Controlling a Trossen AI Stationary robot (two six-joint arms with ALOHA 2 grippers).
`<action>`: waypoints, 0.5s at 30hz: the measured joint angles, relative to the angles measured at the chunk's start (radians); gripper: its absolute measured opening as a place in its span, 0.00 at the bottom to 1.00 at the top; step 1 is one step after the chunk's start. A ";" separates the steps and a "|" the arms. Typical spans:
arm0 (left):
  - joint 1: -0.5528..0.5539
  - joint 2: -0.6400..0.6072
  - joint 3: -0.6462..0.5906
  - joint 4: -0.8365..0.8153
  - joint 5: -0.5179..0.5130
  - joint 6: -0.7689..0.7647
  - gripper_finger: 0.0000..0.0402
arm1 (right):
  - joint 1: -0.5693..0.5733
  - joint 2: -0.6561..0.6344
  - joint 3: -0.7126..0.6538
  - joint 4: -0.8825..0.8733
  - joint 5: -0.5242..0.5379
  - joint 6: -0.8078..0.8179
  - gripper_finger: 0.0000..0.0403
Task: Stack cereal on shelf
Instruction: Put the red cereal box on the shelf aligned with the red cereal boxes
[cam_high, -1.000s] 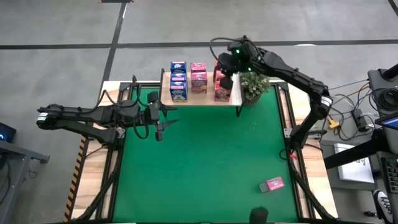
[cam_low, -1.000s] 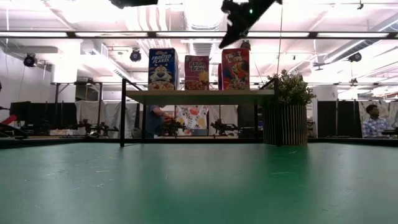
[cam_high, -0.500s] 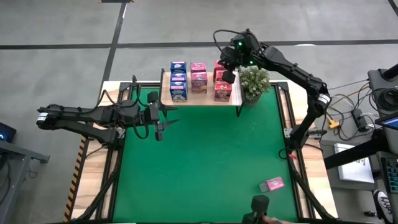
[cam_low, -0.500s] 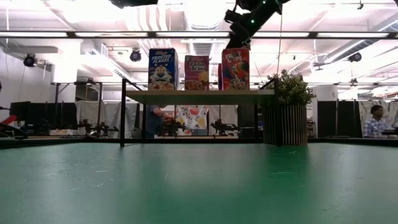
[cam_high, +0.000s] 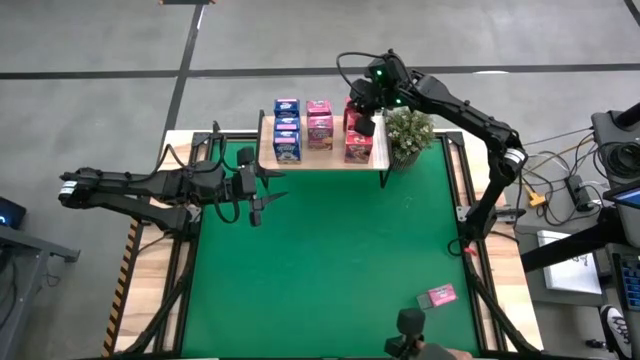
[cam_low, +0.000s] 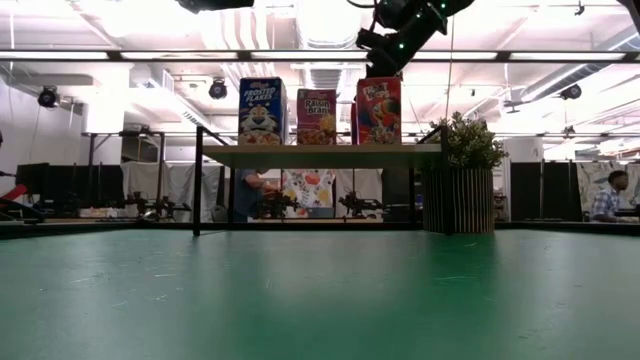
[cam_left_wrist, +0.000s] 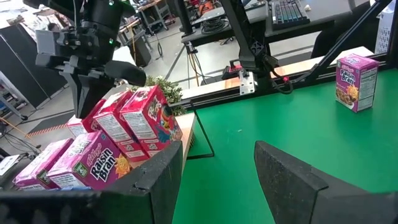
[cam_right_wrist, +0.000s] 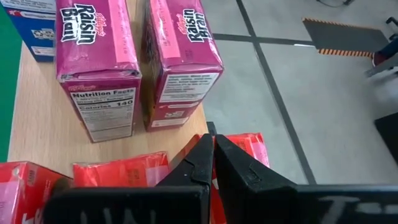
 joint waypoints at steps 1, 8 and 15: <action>0.000 0.000 0.000 0.000 0.000 0.000 0.46 | 0.000 -0.001 0.000 -0.002 0.000 0.000 0.02; 0.000 0.000 0.000 0.006 0.000 0.000 0.46 | 0.000 -0.007 0.000 -0.012 0.001 -0.006 0.02; 0.000 0.000 0.000 0.008 0.000 0.000 0.46 | 0.000 -0.008 0.000 -0.013 0.001 -0.013 0.02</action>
